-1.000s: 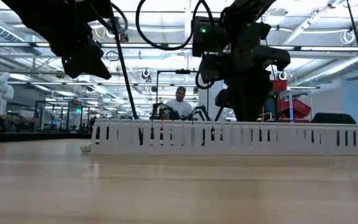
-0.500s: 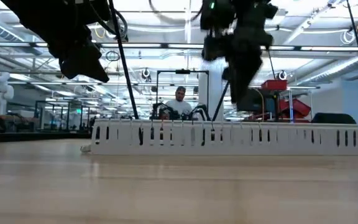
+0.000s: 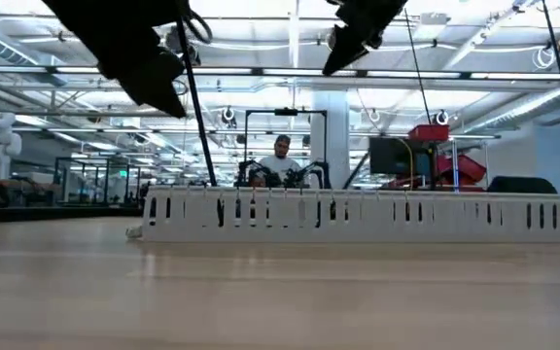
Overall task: Ziptie cables
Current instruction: Put the cable wires on the cable white duct tray
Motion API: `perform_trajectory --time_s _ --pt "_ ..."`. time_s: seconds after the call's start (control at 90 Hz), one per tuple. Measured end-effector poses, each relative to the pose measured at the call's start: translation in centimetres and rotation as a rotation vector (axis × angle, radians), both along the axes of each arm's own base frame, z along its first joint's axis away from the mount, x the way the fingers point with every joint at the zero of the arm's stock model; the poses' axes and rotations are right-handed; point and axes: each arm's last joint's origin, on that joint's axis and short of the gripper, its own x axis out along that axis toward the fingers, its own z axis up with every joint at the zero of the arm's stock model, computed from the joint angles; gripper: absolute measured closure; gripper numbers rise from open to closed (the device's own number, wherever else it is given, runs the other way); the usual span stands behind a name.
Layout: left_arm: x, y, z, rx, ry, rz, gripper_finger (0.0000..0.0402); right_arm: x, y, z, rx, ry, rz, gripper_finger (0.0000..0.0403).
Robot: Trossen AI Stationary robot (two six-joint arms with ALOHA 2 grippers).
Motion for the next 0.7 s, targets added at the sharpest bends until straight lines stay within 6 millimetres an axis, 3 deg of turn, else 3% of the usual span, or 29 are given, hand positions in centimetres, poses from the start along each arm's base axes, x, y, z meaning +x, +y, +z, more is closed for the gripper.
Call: perform_trajectory --time_s 0.1,0.211,0.489,0.7 --pt "0.6 0.3 0.6 -0.018 0.006 0.000 0.0281 -0.2 0.1 -0.4 0.074 0.015 0.011 0.0268" --pt "1.4 0.7 1.9 -0.022 0.006 -0.005 0.0281 -0.4 1.4 -1.7 0.199 0.059 0.017 0.0268" --pt "4.5 4.5 7.4 0.068 0.066 -0.013 0.0281 -0.2 7.1 -7.8 0.257 0.101 0.074 0.0268" --pt "5.3 7.2 10.9 0.086 0.141 -0.033 0.0281 -1.4 9.5 -11.9 0.204 0.116 0.038 0.0268"
